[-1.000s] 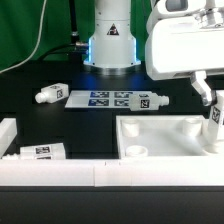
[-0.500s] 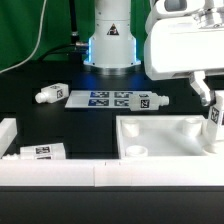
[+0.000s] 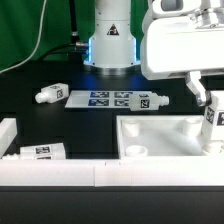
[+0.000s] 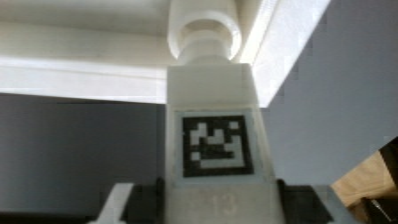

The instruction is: Assemble one leg

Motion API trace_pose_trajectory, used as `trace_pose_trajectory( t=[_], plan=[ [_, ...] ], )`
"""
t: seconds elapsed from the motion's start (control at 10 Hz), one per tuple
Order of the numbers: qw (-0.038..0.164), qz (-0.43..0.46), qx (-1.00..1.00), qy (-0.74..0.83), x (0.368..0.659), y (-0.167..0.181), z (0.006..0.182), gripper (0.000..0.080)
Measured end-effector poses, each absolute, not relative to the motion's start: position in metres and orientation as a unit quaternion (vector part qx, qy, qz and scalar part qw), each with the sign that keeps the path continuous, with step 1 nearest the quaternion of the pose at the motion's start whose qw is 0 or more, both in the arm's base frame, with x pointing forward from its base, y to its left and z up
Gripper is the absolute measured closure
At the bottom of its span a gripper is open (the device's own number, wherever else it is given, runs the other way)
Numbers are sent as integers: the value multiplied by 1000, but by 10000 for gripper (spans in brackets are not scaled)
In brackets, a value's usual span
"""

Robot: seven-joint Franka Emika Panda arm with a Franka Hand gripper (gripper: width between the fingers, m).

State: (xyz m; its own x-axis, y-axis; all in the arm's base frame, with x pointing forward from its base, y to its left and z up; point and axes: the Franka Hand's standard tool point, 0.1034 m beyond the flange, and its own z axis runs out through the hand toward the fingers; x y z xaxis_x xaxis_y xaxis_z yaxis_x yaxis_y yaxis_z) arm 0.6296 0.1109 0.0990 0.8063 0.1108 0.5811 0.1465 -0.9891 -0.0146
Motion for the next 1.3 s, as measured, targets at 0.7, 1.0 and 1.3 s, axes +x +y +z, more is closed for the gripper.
trace_pose_trajectory(
  t=[0.7, 1.0, 1.3],
  plan=[
    [29, -295, -953, -69, 624, 113, 83, 512],
    [29, -295, -952, -69, 625, 113, 83, 512],
    [31, -280, -957, -70, 624, 114, 82, 322]
  ],
)
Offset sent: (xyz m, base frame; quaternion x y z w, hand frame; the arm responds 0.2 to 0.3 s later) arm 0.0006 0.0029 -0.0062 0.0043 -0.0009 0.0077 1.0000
